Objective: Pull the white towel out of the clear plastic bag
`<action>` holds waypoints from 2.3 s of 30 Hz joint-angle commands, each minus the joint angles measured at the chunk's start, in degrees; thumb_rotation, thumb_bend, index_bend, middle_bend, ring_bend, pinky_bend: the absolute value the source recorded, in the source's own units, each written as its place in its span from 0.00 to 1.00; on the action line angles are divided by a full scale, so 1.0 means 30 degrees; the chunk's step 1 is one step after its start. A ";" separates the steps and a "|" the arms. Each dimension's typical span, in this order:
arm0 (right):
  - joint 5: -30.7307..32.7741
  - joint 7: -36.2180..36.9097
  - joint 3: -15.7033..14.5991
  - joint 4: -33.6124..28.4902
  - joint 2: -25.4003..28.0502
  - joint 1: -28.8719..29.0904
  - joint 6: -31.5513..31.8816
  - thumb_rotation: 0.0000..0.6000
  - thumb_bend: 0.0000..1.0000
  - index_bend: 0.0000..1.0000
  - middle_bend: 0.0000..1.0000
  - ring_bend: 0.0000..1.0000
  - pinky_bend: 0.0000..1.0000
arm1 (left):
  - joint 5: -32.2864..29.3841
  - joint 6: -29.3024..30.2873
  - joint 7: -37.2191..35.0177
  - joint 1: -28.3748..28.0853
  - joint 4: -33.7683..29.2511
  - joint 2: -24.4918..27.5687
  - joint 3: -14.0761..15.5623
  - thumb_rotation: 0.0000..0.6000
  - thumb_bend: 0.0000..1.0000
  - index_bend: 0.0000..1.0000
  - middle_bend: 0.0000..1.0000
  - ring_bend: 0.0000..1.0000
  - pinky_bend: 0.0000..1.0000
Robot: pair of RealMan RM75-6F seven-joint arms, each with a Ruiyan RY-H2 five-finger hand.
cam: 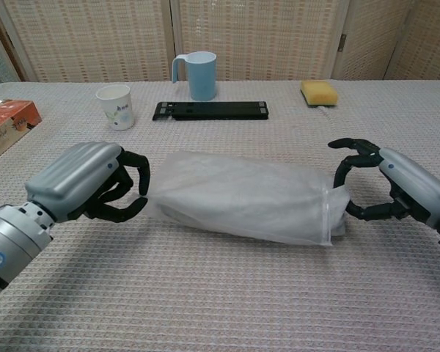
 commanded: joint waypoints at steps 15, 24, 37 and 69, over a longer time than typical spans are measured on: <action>0.1051 -0.3320 0.0702 -0.3173 0.5071 -0.0806 0.0208 1.00 0.69 0.73 0.11 0.00 0.00 | -0.0421 0.0484 -0.0738 0.0125 0.1868 0.1793 -0.0496 1.00 0.58 0.80 1.00 1.00 1.00; 0.2063 -0.3323 0.1511 -0.2404 0.6338 -0.1191 0.0312 1.00 0.69 0.73 0.11 0.00 0.00 | -0.1113 0.1225 -0.1639 0.1135 0.1949 0.3050 -0.0549 1.00 0.57 0.80 1.00 1.00 1.00; 0.1875 -0.2322 0.1251 -0.3638 0.8468 -0.2190 0.1010 1.00 0.44 0.32 0.02 0.00 0.00 | -0.1107 0.0996 -0.1512 0.1722 0.0553 0.3843 0.0164 1.00 0.37 0.55 1.00 1.00 1.00; 0.1882 -1.2542 -0.0929 -1.5624 1.5156 -0.6567 0.3545 1.00 0.08 0.00 0.00 0.00 0.00 | -0.0315 0.3248 -0.3586 0.5753 -0.6233 1.1528 0.2067 1.00 0.13 0.09 0.16 0.08 0.17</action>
